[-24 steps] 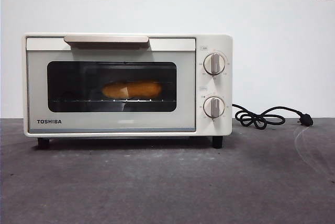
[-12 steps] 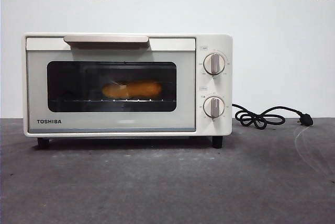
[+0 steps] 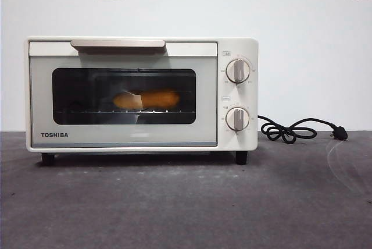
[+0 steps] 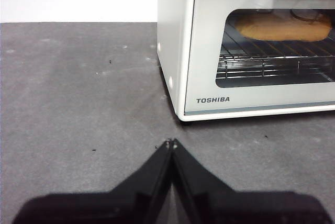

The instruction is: Take the corn from the table,put the corn in the oven

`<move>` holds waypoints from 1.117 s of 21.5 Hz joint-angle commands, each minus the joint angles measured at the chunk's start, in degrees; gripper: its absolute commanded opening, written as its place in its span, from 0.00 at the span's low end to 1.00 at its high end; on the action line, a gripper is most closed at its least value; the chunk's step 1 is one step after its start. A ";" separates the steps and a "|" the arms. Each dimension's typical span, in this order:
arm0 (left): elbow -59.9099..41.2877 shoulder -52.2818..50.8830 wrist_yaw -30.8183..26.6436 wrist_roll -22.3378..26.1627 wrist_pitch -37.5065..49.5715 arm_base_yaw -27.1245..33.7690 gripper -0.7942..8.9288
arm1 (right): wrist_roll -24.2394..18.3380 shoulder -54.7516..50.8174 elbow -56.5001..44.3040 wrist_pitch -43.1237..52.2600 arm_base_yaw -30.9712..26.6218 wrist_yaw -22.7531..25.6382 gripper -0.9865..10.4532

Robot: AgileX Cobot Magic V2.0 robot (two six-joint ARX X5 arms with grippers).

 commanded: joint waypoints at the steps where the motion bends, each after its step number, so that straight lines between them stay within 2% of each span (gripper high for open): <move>1: -0.42 0.35 -0.13 -0.35 0.55 0.11 0.08 | 0.46 0.02 0.24 0.42 0.00 0.00 0.09; 10: -0.42 1.66 -0.13 -0.35 0.55 0.11 0.08 | -1.25 0.02 0.24 0.35 0.00 2.69 0.09; 13: -0.42 2.10 -0.13 -0.35 0.55 0.11 0.08 | -5.88 0.02 0.24 0.50 -0.44 6.12 0.09; 17: -0.42 2.40 -0.13 -0.35 0.55 0.11 0.08 | -7.21 0.02 0.02 2.93 -5.33 5.95 0.09; 19: -0.42 2.40 -0.13 -0.35 0.55 0.11 0.08 | -6.51 0.02 -0.85 6.38 -9.66 2.51 0.09; 21: -0.42 2.40 -0.13 -0.35 0.55 0.11 0.08 | -4.85 0.00 -3.23 12.41 -16.13 -4.50 0.09; 23: -0.42 2.40 -0.13 -0.35 0.55 0.11 0.08 | -0.94 0.00 -7.61 19.41 -24.74 -11.82 0.09; 24: -0.42 2.40 -0.13 -0.35 0.55 0.11 0.08 | 0.92 -0.02 -9.94 21.97 -28.24 -13.35 0.09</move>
